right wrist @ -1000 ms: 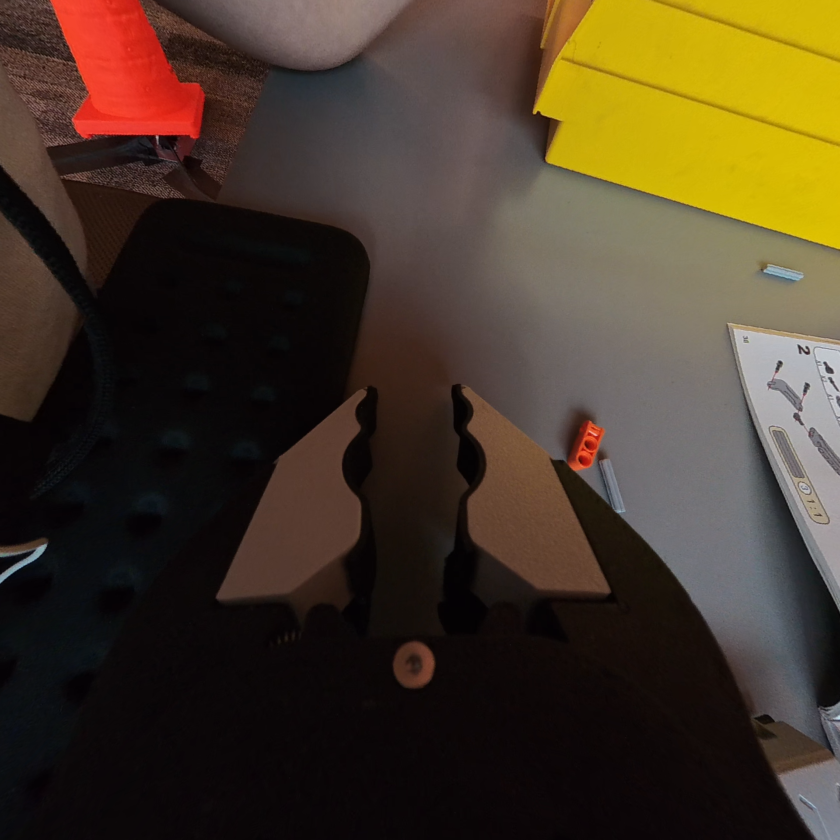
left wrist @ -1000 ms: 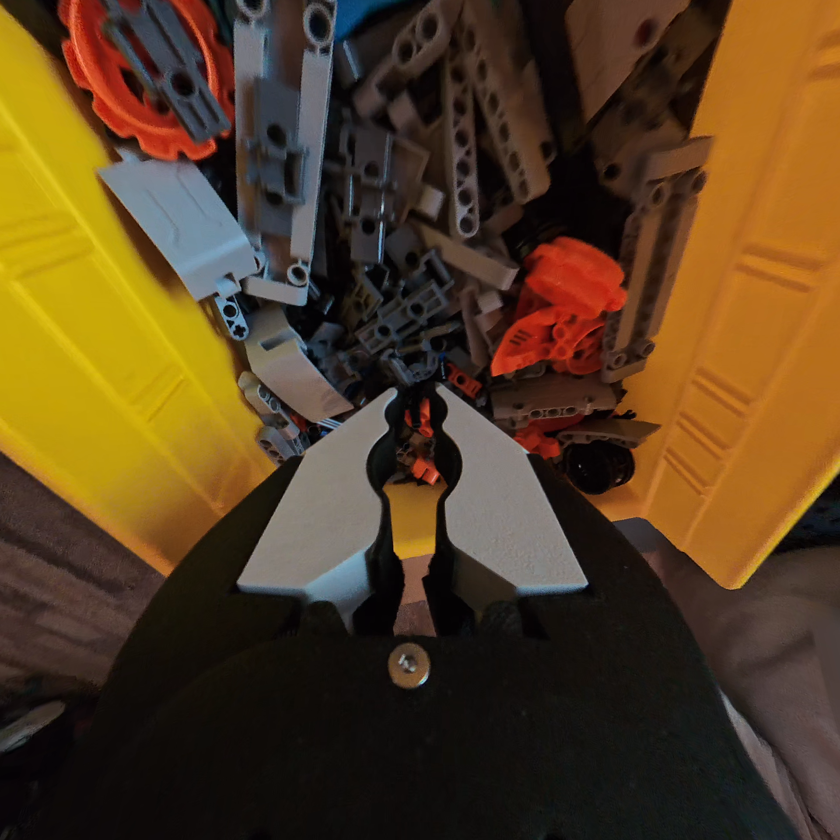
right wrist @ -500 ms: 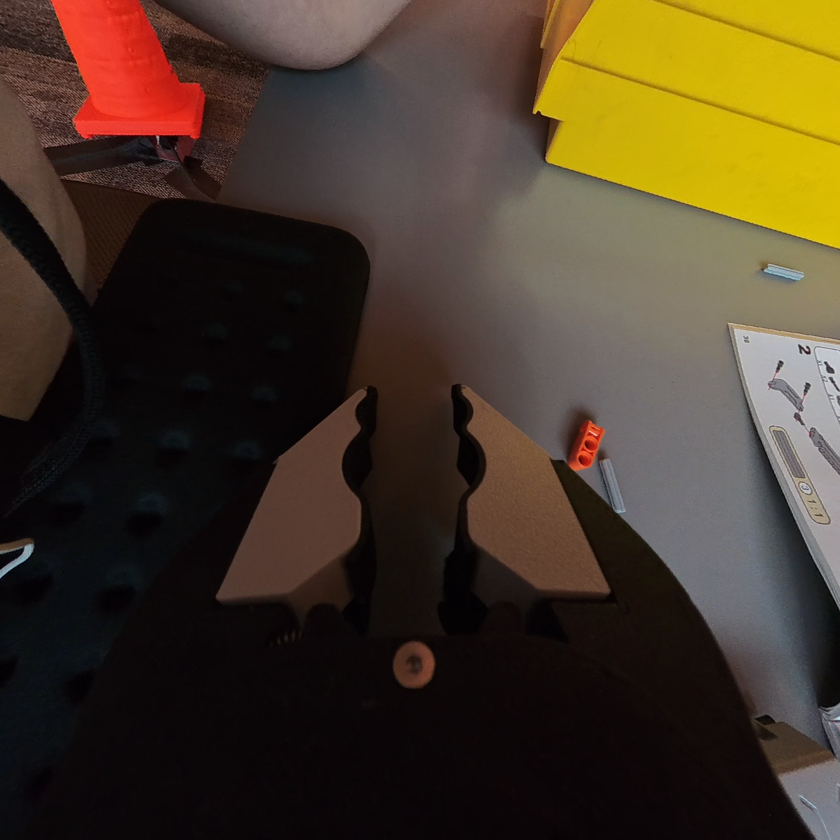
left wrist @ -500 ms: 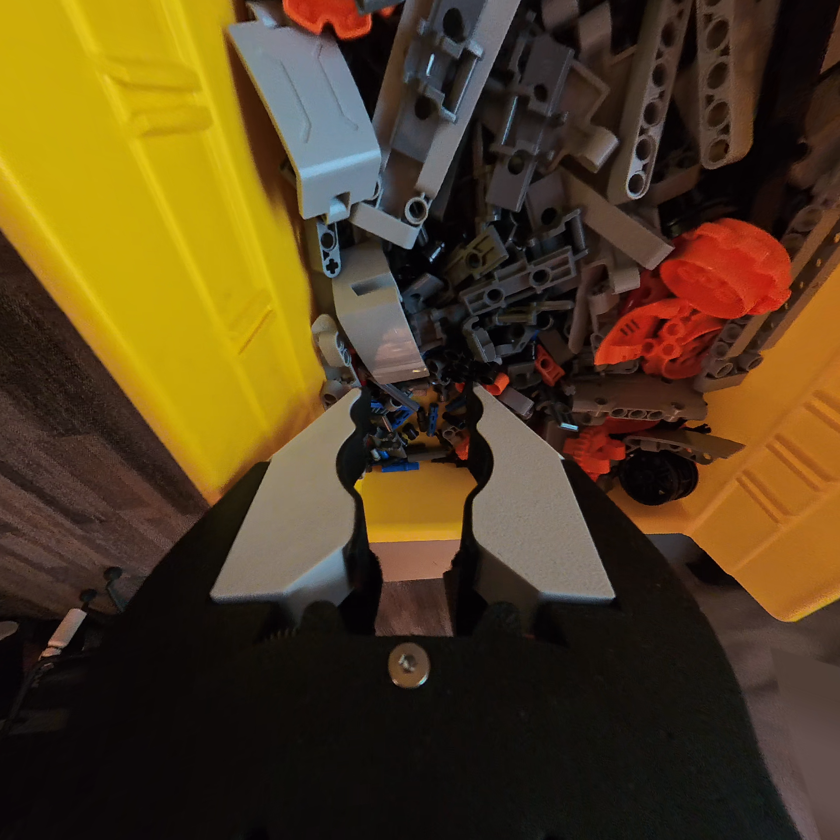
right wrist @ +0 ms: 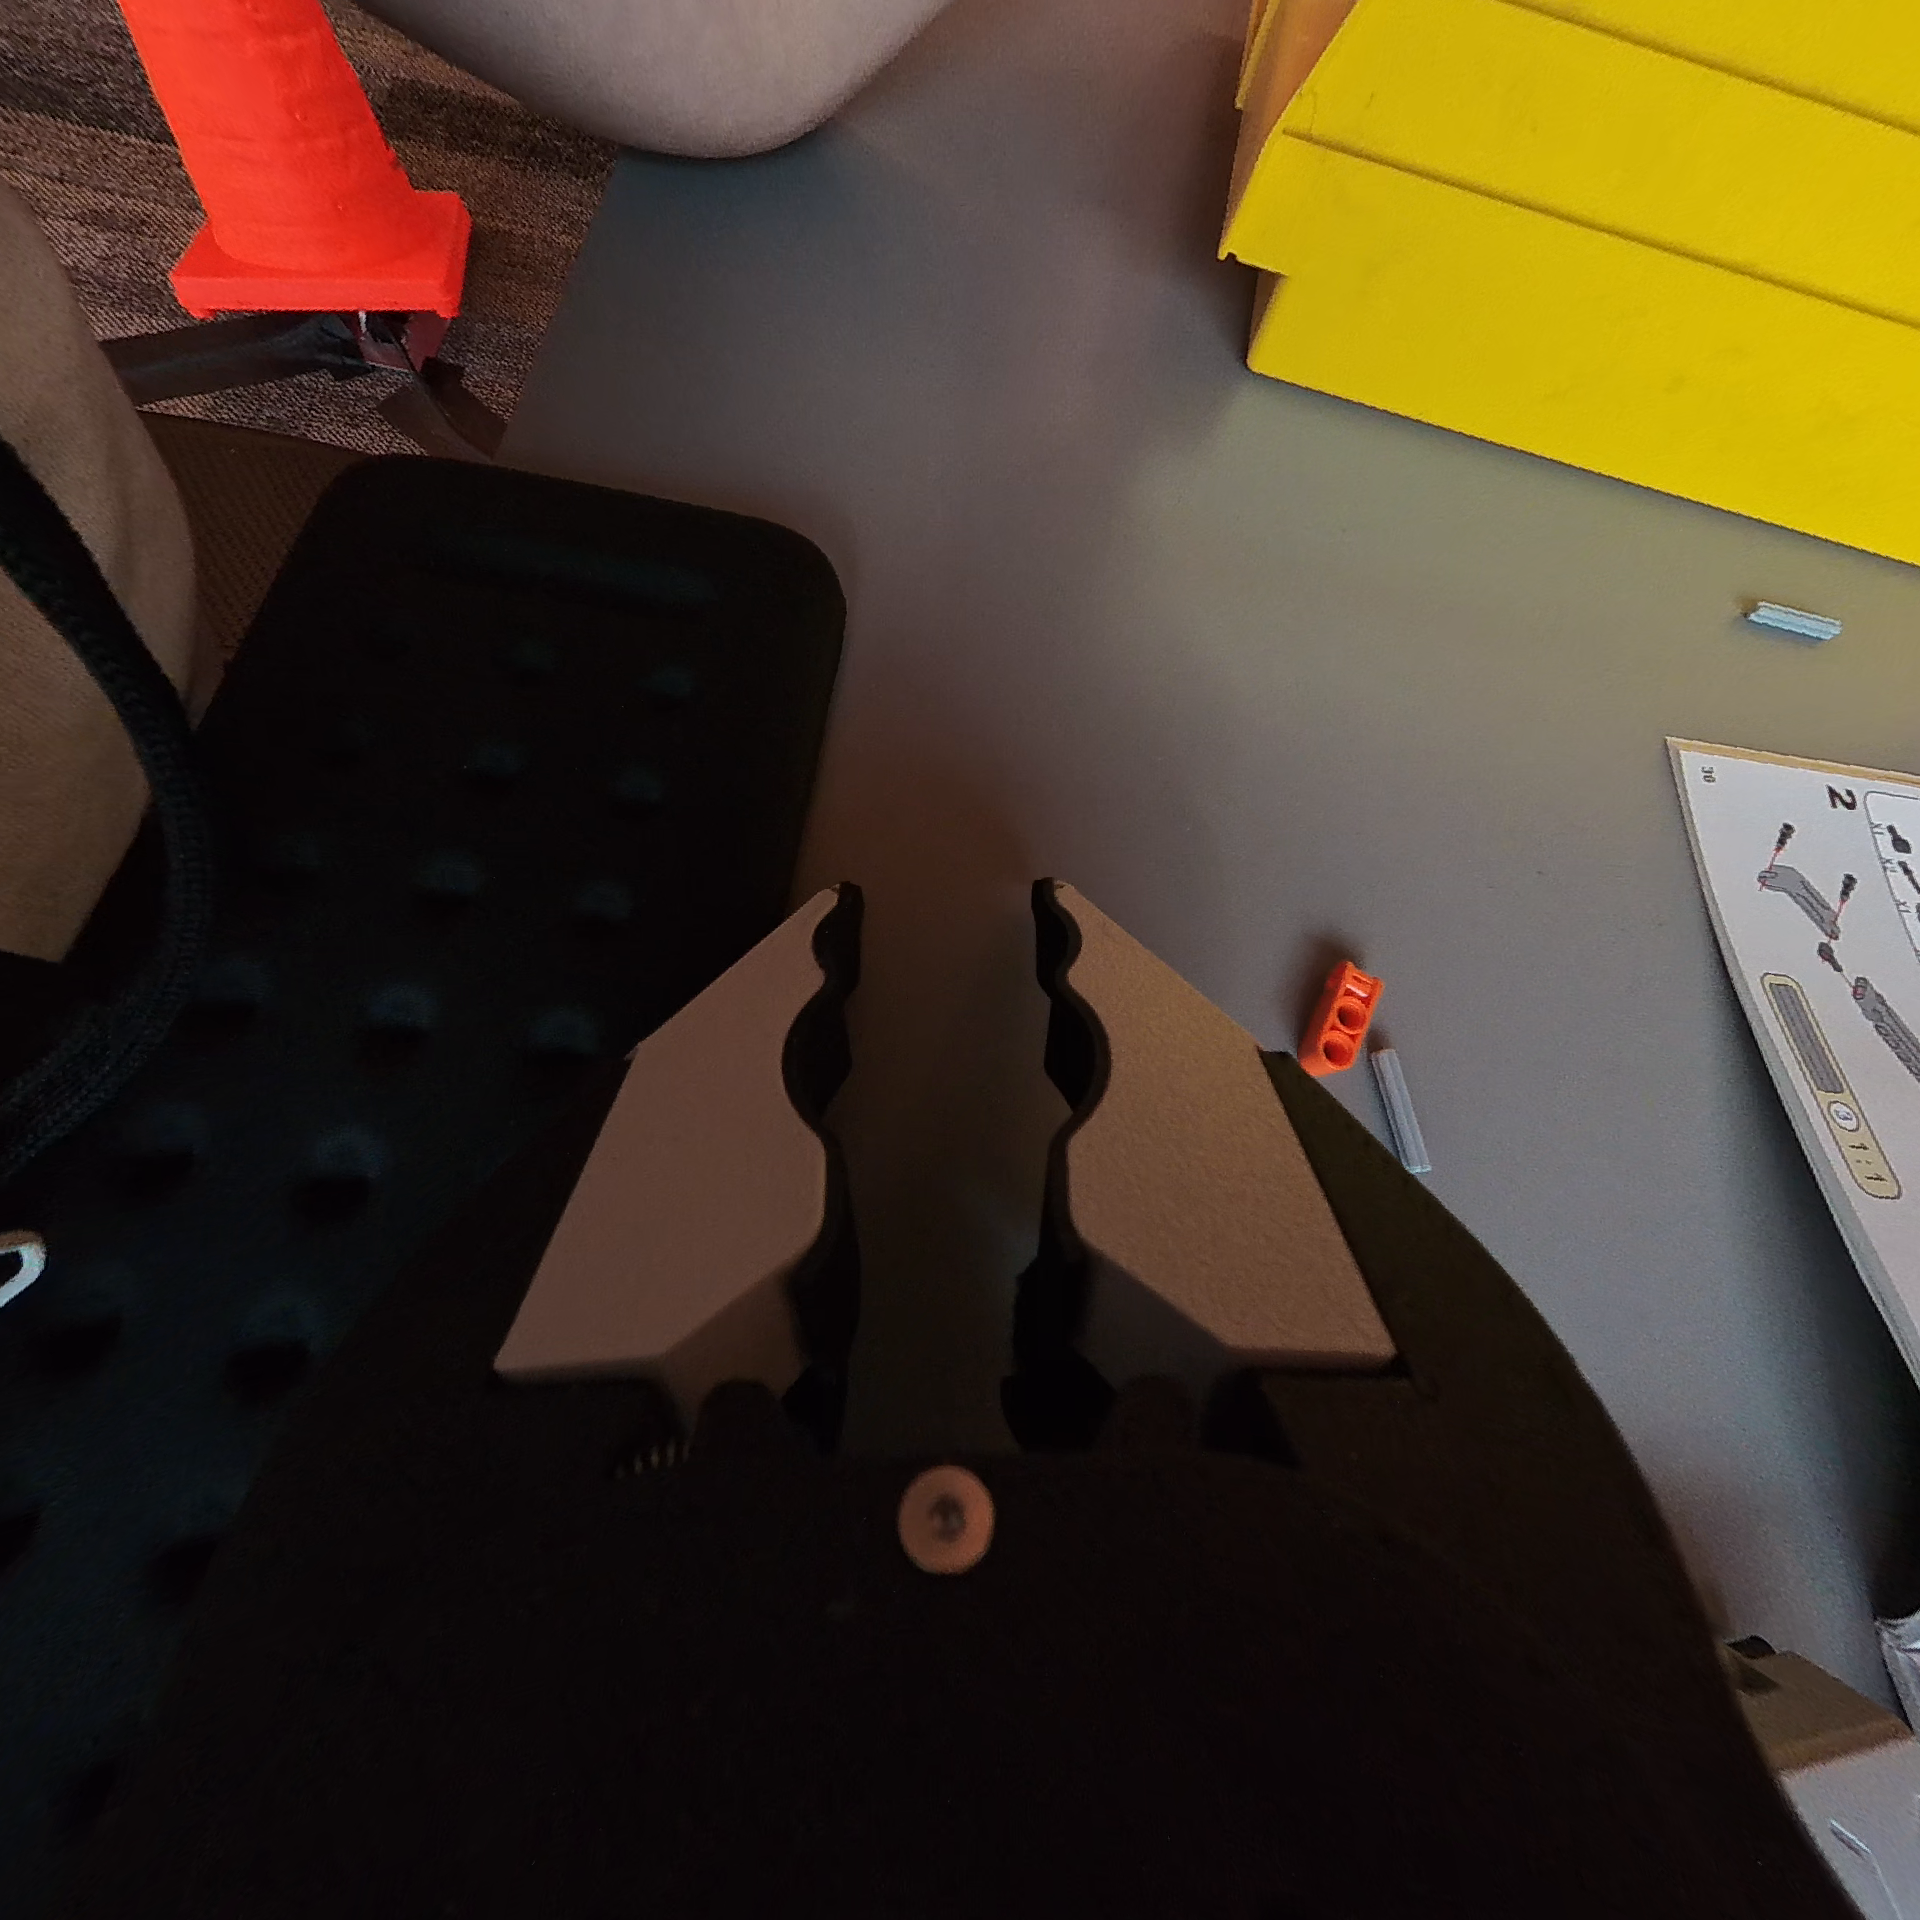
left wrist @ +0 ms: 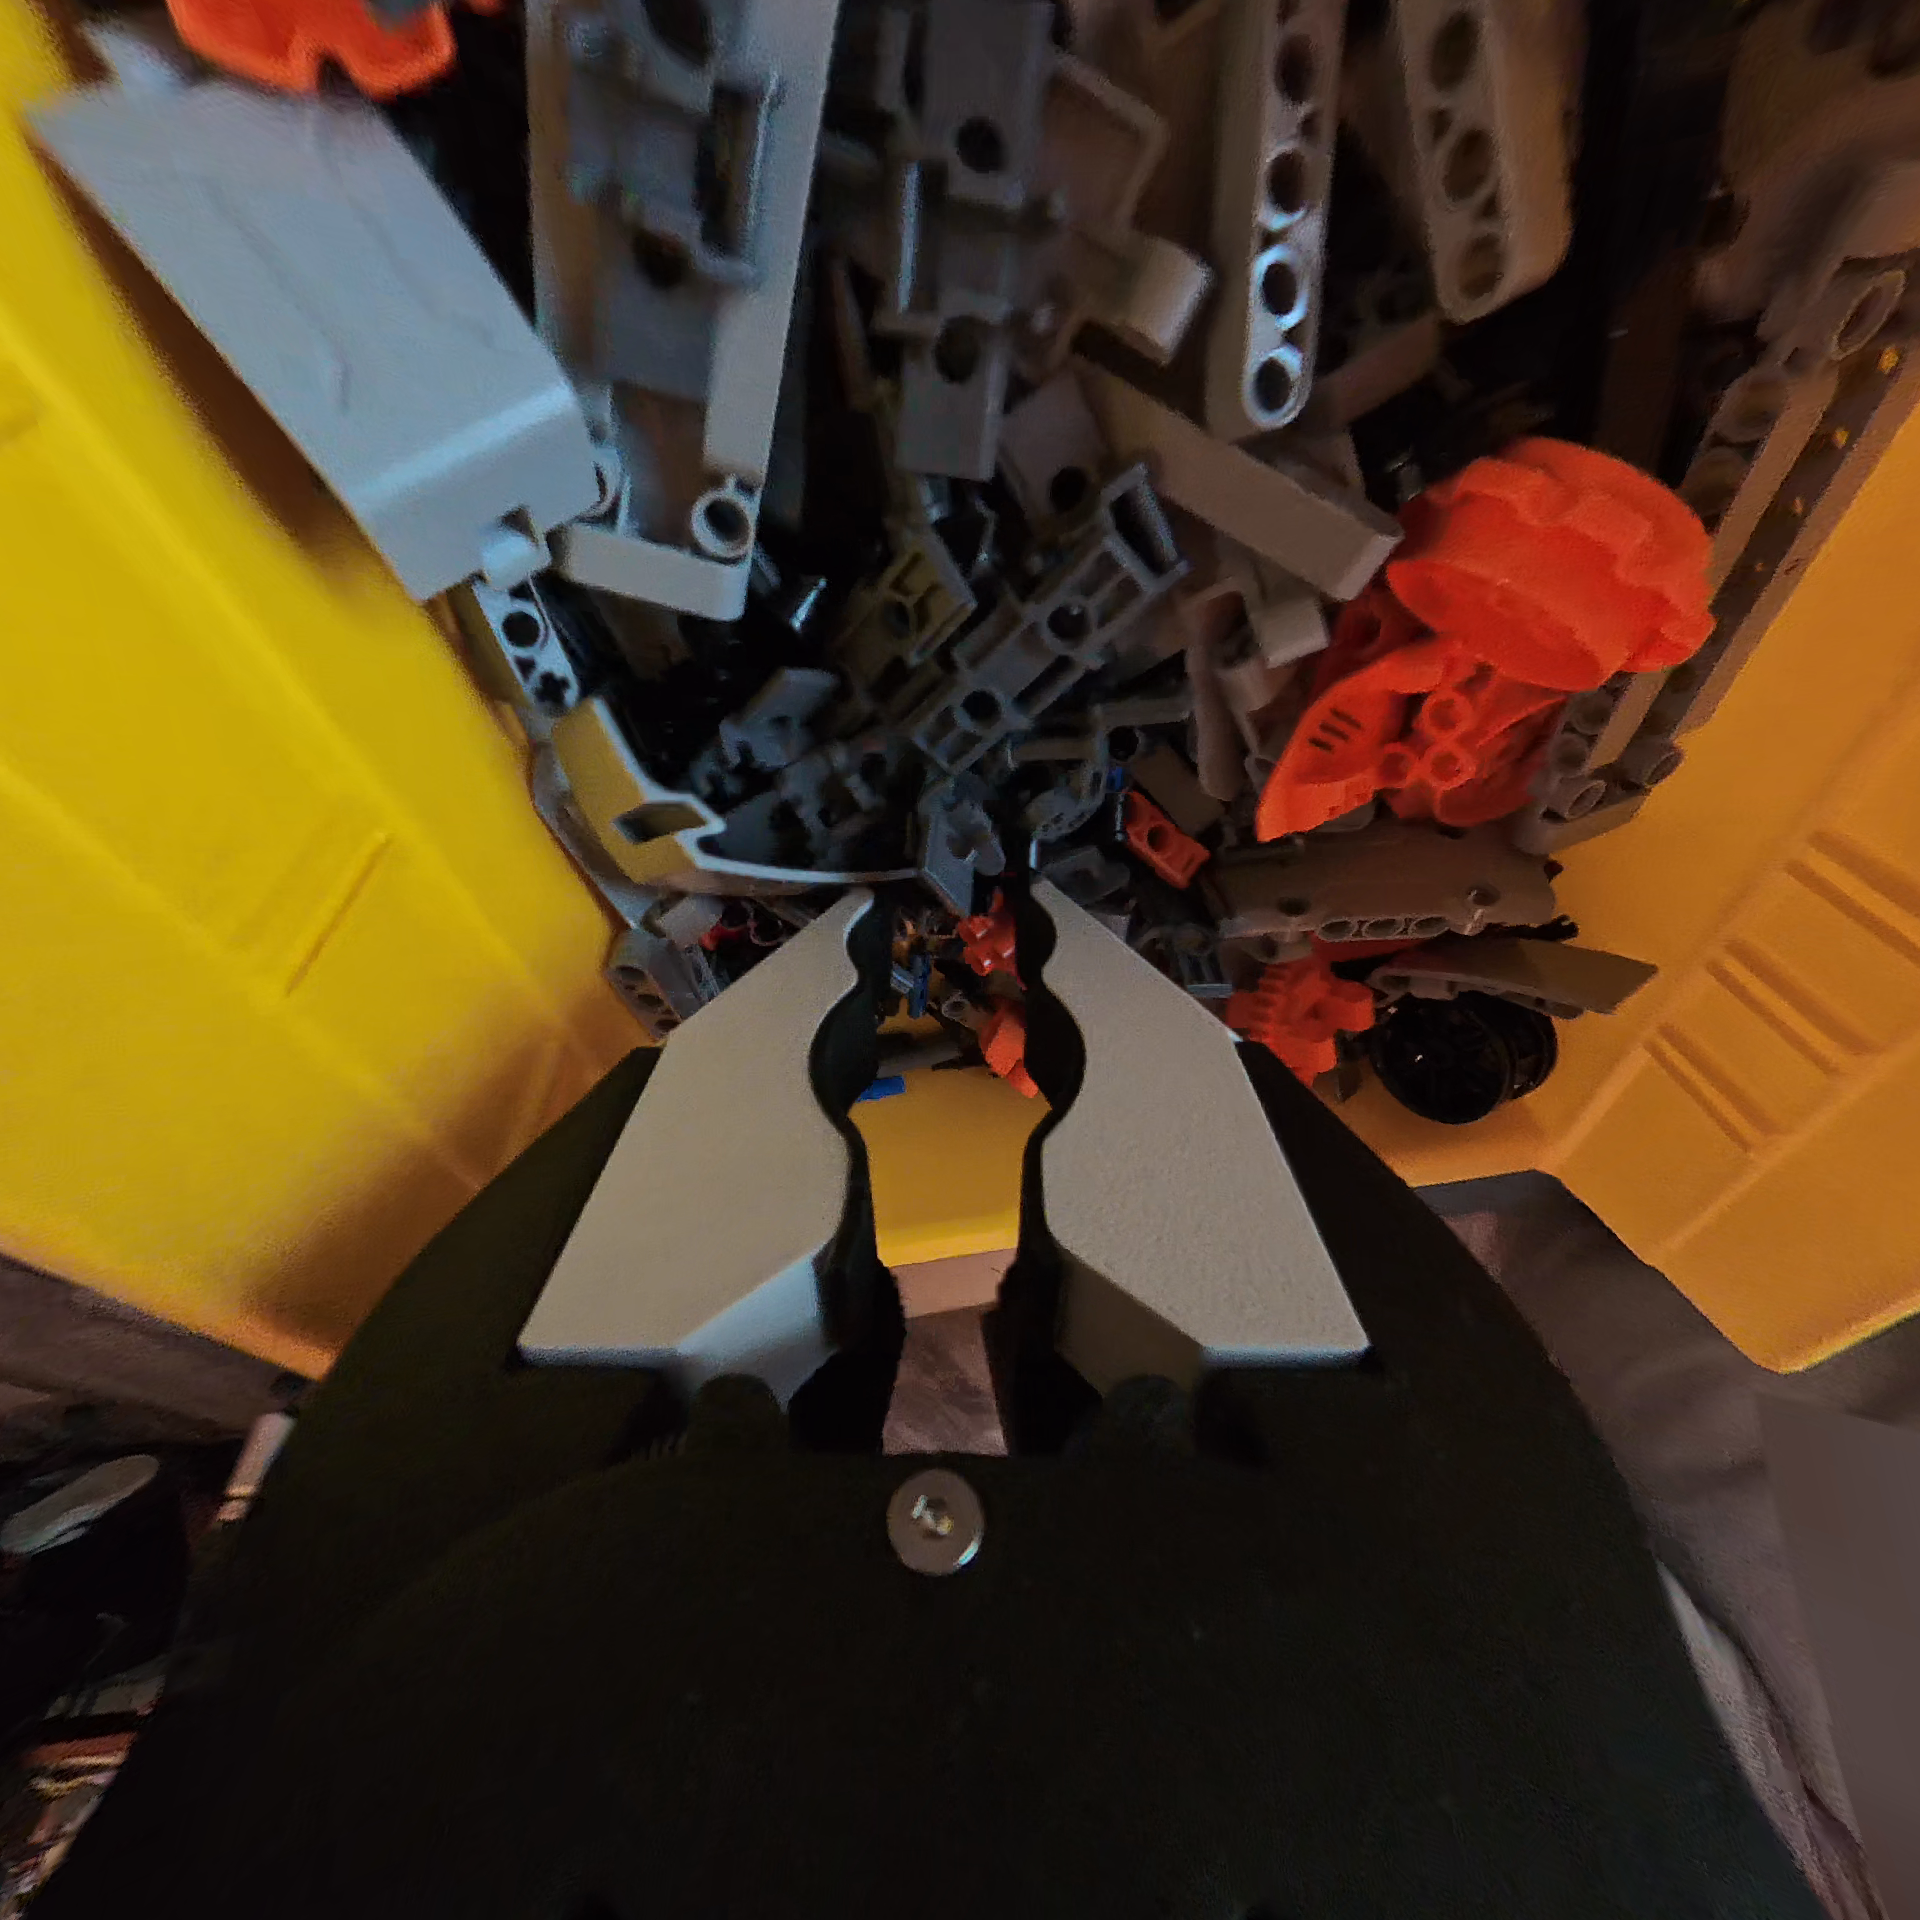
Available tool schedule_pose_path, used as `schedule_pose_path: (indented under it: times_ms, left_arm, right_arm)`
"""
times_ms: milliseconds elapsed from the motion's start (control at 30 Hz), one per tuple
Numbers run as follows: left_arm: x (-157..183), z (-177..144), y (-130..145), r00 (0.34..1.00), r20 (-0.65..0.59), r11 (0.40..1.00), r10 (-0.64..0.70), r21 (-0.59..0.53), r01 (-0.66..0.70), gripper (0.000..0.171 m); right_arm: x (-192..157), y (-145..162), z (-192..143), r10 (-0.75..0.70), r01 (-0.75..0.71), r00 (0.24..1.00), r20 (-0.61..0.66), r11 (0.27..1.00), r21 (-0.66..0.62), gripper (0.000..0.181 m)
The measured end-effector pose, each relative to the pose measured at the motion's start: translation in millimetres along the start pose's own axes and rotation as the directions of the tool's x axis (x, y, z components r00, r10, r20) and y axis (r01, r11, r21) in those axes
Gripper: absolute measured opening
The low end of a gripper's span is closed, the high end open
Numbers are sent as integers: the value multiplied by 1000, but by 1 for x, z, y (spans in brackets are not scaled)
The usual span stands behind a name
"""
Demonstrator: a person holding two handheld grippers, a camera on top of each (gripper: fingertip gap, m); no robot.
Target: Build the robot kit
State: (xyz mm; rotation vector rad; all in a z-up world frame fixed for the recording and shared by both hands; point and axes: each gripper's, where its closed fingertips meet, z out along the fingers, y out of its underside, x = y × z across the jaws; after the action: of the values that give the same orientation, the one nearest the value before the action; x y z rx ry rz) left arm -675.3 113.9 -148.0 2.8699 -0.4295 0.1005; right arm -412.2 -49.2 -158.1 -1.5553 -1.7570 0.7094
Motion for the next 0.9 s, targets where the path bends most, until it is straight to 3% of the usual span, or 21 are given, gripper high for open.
schedule_pose_path:
  times_ms: [100,233,433,633,900]
  left_arm:
    - [12,-7,-13,999,8,997,51,51,-52,13]
    - [20,-14,-22,996,16,990,90,104,-91,22]
    - [6,-20,-12,1000,15,992,18,123,-20,34]
    - [-27,-24,-10,991,47,980,-127,162,118,30]
    - [-27,-28,-28,995,51,973,-91,217,78,34]
  right_arm:
    - [0,0,0,-1,1,1000,-1,1000,0,33]
    - [0,0,0,-1,1,1000,-1,1000,0,33]
    - [0,0,0,-3,3,1000,-1,1000,0,33]
    - [0,0,0,-2,2,1000,-1,1000,0,33]
    - [0,0,0,-1,1,1000,0,1000,0,33]
